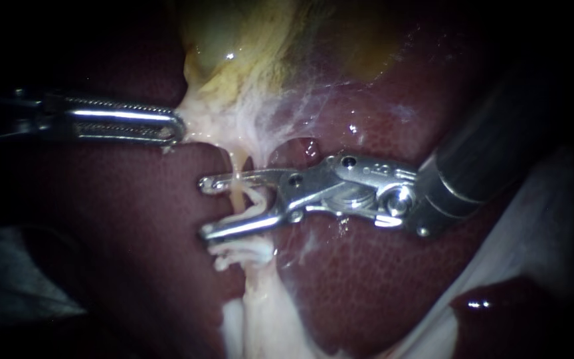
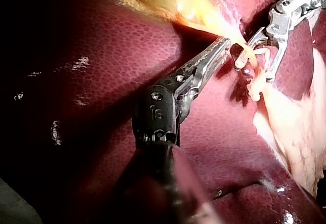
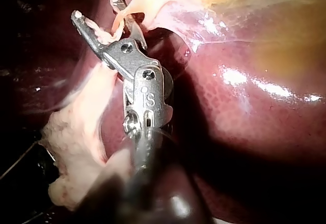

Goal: Clipping third clip left tube

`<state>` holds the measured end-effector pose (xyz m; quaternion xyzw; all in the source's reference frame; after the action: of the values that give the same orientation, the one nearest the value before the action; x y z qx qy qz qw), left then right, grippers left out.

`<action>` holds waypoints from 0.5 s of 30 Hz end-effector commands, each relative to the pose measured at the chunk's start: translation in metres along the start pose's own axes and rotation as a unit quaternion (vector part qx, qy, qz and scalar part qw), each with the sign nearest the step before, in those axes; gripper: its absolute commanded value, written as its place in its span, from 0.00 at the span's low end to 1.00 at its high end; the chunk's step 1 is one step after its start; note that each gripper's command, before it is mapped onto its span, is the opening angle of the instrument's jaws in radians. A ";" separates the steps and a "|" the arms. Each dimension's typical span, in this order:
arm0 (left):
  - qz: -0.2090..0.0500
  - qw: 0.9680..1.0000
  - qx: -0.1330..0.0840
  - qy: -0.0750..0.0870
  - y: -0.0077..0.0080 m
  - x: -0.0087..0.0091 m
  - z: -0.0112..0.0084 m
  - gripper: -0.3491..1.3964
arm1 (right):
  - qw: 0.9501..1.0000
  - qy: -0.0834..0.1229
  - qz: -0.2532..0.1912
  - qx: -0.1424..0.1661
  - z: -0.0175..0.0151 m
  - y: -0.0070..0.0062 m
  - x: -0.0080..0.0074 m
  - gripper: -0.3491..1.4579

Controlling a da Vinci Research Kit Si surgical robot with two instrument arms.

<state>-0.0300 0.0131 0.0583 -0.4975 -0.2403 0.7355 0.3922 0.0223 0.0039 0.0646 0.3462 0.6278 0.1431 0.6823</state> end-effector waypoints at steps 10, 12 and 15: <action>0.000 1.000 0.000 0.000 0.0000 0.0000 0.0000 0.00 | 1.000 0.003 0.007 -0.020 -0.0007 -0.0006 0.0014 0.31; 0.000 1.000 0.000 0.000 0.0000 0.0000 0.0000 0.00 | 1.000 0.003 0.010 -0.021 -0.0009 -0.0006 0.0014 0.27; 0.000 1.000 0.000 0.000 0.0000 0.0000 0.0000 0.00 | 1.000 0.003 0.016 -0.024 -0.0011 -0.0007 0.0015 0.20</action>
<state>-0.0299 0.0131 0.0584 -0.4973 -0.2402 0.7355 0.3925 0.0212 0.0047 0.0631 0.3408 0.6197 0.1722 0.6857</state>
